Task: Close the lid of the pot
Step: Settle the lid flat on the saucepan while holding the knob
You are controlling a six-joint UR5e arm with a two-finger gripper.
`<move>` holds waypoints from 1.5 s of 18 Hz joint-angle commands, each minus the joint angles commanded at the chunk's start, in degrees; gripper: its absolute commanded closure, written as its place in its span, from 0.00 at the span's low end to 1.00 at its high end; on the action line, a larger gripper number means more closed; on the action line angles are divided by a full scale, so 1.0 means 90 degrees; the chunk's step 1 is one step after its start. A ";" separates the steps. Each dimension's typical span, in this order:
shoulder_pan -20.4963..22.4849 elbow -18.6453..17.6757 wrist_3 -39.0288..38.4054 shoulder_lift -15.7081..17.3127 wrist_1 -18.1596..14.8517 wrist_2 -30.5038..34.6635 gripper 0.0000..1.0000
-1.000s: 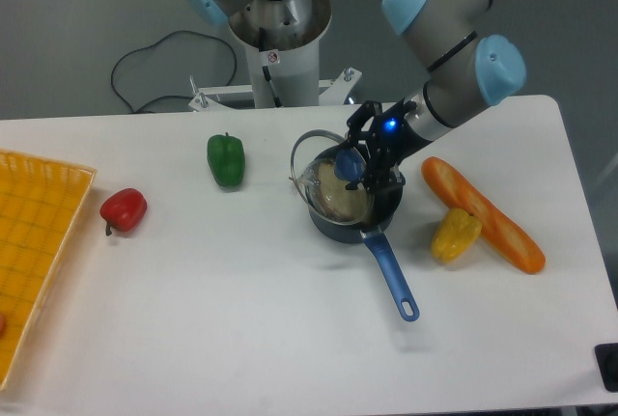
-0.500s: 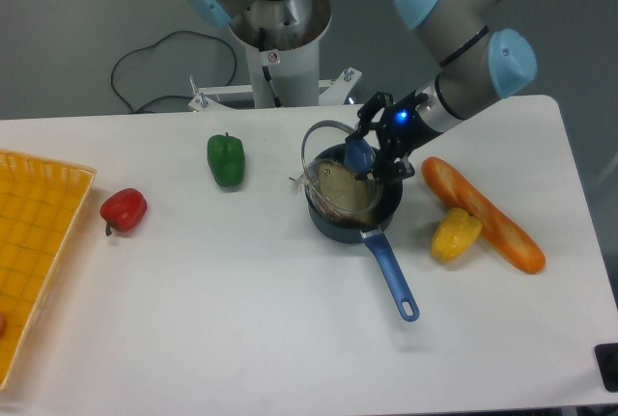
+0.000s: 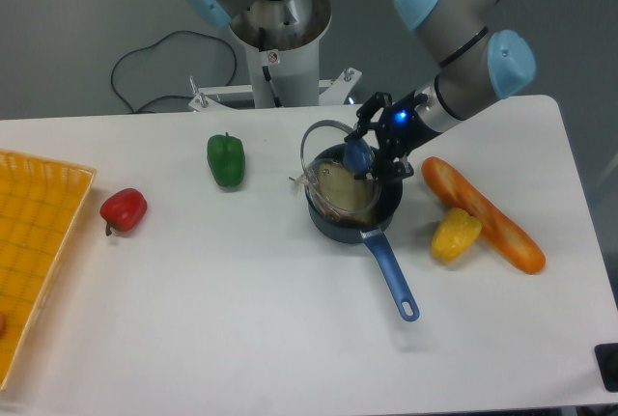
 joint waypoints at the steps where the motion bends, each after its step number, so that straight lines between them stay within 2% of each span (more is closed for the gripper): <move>1: 0.0000 0.0000 -0.0010 0.0000 0.0000 0.0000 0.44; 13: -0.0029 0.0020 0.0029 -0.0108 0.0059 0.0010 0.40; 27: -0.0088 0.0039 -0.0039 -0.0166 0.0059 0.0010 0.40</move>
